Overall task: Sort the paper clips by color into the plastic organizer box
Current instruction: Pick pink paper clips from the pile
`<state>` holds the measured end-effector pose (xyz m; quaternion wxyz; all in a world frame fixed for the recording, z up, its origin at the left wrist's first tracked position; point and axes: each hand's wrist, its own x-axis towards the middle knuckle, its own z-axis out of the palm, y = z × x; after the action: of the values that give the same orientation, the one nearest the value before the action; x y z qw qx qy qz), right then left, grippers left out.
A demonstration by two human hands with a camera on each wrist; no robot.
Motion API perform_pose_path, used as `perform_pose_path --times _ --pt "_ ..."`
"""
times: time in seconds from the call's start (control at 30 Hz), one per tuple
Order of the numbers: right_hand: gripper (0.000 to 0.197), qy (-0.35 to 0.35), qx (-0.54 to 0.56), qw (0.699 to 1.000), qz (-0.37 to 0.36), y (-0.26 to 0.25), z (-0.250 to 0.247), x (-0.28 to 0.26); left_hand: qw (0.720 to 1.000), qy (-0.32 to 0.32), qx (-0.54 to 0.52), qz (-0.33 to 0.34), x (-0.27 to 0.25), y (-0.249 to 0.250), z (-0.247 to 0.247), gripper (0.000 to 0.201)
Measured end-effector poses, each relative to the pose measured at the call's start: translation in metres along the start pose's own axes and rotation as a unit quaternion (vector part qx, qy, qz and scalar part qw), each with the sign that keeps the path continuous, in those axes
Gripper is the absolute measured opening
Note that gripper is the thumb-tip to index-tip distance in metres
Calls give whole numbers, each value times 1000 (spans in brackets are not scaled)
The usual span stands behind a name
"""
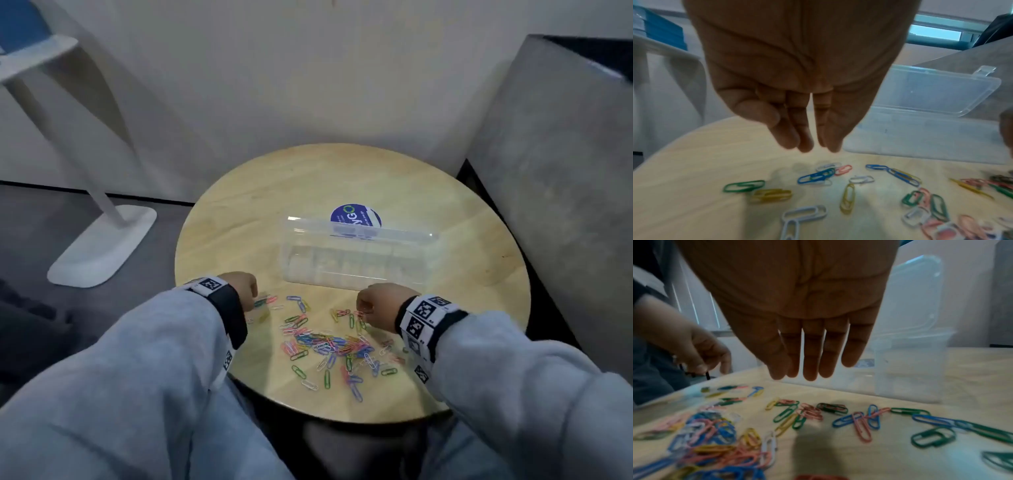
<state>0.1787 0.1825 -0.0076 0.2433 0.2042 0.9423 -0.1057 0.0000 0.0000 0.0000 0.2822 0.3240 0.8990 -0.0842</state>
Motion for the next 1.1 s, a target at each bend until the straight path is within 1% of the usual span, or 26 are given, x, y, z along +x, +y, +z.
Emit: perform_pose_path --times 0.07,0.13,0.23,0.3,0.37,0.47,0.57,0.63,0.67,0.73,0.8,0.87,0.9,0.93,1.0,1.03,1.07,1.1 --pt "34 -13 -21 1000 6 -1 4 15 1000 19 -13 4 12 3 3 33" --pt "35 -28 -44 999 5 -2 11 23 1000 22 -3 18 23 9 9 32" --pt "26 -27 -35 999 7 1 16 31 999 15 7 30 32 13 19 19" --pt "19 -22 -28 999 13 1 15 31 999 34 -21 31 34 10 22 8" --pt "15 -28 -16 999 17 2 15 33 996 46 -59 40 35 9 23 10" --pt "14 -41 -3 999 32 2 15 34 994 45 -86 51 37 8 24 10" --pt "20 -41 12 998 48 4 17 33 995 41 -82 46 38 10 24 13" --pt "22 -41 17 998 54 6 19 31 996 26 -71 44 36 12 25 21" --pt "22 -39 25 997 56 6 19 28 996 21 -74 45 35 14 25 24" --pt "22 -17 62 996 62 10 16 21 993 23 -111 41 32 16 24 24" --pt "27 20 162 984 76 18 7 14 982 23 -180 44 27 16 19 24" --pt "28 39 283 954 87 28 0 8 962 -2 -266 64 23 16 12 26" --pt "26 34 361 927 93 33 -1 5 946 -14 -314 74 21 17 9 27" --pt "24 21 451 886 100 36 -2 2 925 -22 -371 82 18 19 7 29" --pt "23 -1 611 784 112 38 0 -5 866 -42 -491 84 13 22 4 29" --pt "24 -6 662 740 118 37 1 -7 838 -54 -537 79 10 23 2 27" --pt "24 -6 700 703 125 37 3 -9 815 -68 -571 73 8 26 1 27" --pt "24 -6 728 673 129 37 5 -10 797 -82 -594 70 6 27 0 29"
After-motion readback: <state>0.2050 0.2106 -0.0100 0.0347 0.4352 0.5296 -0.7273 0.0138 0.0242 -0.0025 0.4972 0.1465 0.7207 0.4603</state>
